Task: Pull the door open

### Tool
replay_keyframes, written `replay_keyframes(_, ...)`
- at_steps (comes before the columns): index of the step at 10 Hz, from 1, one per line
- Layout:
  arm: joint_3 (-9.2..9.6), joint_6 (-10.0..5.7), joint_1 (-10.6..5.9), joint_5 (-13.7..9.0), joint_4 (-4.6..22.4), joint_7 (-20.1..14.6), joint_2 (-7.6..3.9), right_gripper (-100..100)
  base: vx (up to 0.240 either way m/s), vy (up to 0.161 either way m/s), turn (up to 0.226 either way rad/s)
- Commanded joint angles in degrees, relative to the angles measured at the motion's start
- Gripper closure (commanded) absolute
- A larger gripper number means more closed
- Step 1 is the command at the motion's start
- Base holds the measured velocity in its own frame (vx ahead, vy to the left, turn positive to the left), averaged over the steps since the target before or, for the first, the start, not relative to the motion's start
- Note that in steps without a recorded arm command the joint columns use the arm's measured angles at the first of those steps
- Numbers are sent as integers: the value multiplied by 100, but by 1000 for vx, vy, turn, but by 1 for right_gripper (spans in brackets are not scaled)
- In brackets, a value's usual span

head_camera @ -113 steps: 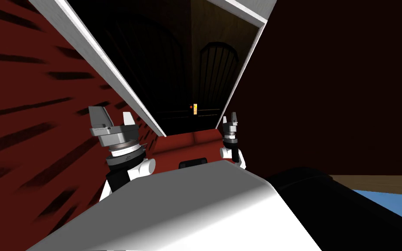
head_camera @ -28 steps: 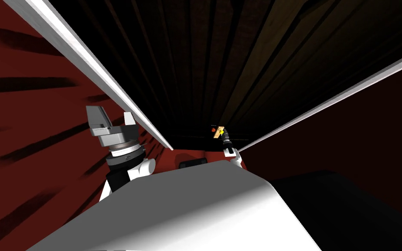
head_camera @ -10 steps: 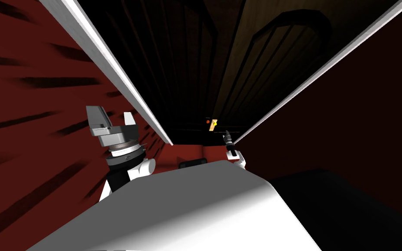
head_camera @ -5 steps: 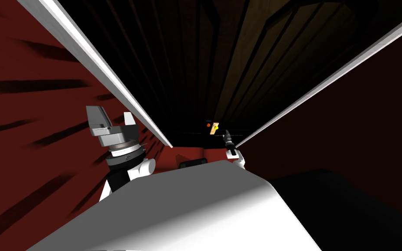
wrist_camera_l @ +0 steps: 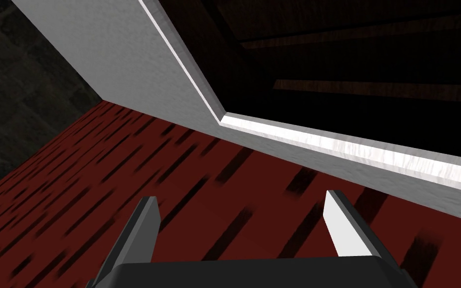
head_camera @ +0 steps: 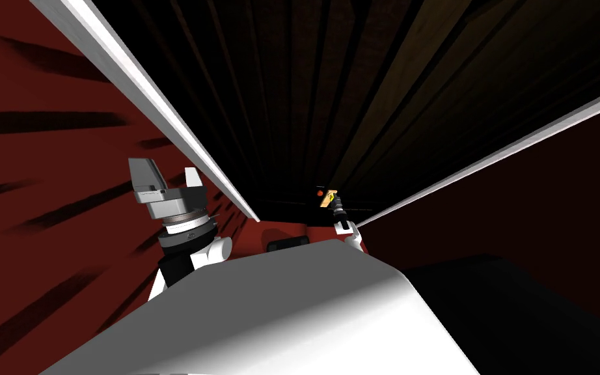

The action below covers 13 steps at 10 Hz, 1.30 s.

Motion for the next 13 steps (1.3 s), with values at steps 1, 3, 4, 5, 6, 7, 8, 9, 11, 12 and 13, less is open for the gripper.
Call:
replay_keyframes(1, -1, 23, 19, 1, 14, 1, 2, 100, -35, -14, 13)
replay_keyframes(3, -1, 23, 19, 1, 14, 1, 2, 100, -25, -6, 11)
replay_keyframes(4, -1, 23, 19, 1, 14, 1, 2, 100, -9, 3, -6)
replay_keyframes(5, -1, 23, 19, 1, 14, 1, 2, 100, 0, 0, 0)
replay_keyframes(6, -55, 32, 112, -3, 40, -14, -43, 100, -107, -34, -29)
replay_keyframes(7, -70, 34, 138, -5, 44, -22, -59, 100, -162, -53, -43)
replay_keyframes(8, -96, 36, 188, -8, 51, -41, -90, 100, -158, -31, -57)
replay_keyframes(9, -108, 34, 233, -7, 50, -64, -121, 100, -220, -43, -109)
replay_keyframes(11, 9, -18, 256, 37, -37, -169, -164, -100, -231, -59, 8)
replay_keyframes(12, 74, -42, 296, 60, -105, -231, -185, -100, -209, 20, 101)
replay_keyframes(13, 146, -67, 340, 86, -179, -298, -208, -100, -210, 2, 74)
